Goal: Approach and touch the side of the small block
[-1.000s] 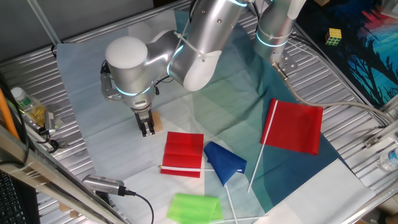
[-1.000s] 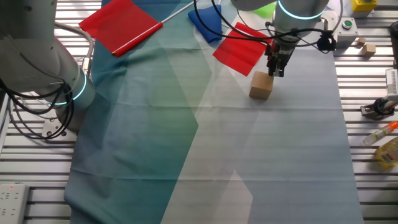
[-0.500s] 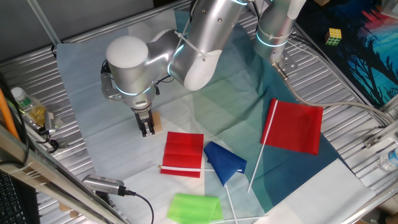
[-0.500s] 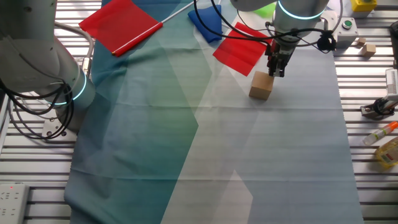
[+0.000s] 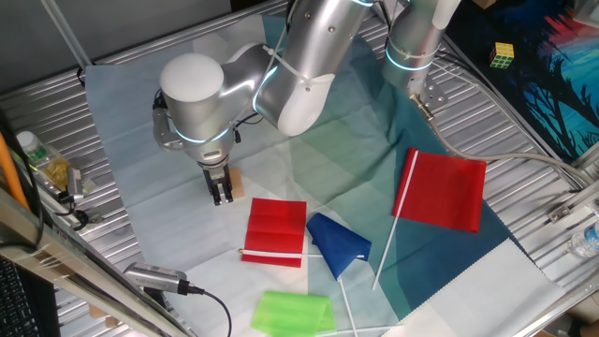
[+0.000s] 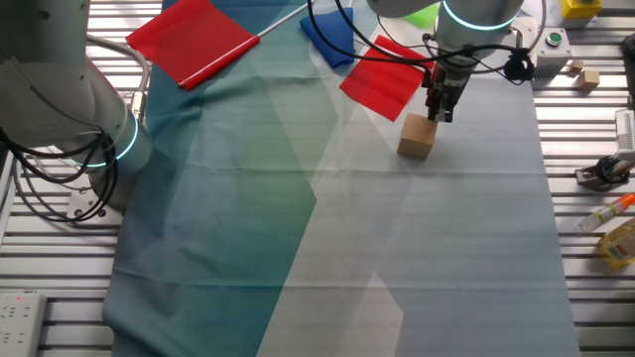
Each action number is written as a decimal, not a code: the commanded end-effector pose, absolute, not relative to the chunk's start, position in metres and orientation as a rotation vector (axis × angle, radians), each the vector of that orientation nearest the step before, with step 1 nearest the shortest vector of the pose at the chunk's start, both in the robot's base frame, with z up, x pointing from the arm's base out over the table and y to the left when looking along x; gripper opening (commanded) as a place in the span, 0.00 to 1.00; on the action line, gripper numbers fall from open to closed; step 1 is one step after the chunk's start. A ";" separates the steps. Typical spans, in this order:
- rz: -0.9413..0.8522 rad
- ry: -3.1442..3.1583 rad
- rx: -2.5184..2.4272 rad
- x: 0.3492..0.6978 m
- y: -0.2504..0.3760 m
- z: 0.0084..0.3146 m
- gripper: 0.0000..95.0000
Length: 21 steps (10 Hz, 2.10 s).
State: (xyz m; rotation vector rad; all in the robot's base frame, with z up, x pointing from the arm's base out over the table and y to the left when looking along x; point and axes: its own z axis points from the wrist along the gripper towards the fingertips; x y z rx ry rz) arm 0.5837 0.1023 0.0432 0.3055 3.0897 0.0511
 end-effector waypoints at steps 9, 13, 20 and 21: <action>0.051 3.116 0.284 0.584 0.102 0.043 0.00; 0.034 3.122 0.288 0.584 0.102 0.043 0.00; 0.030 3.110 0.336 0.580 0.109 0.041 0.00; 0.027 3.107 0.343 0.577 0.113 0.040 0.00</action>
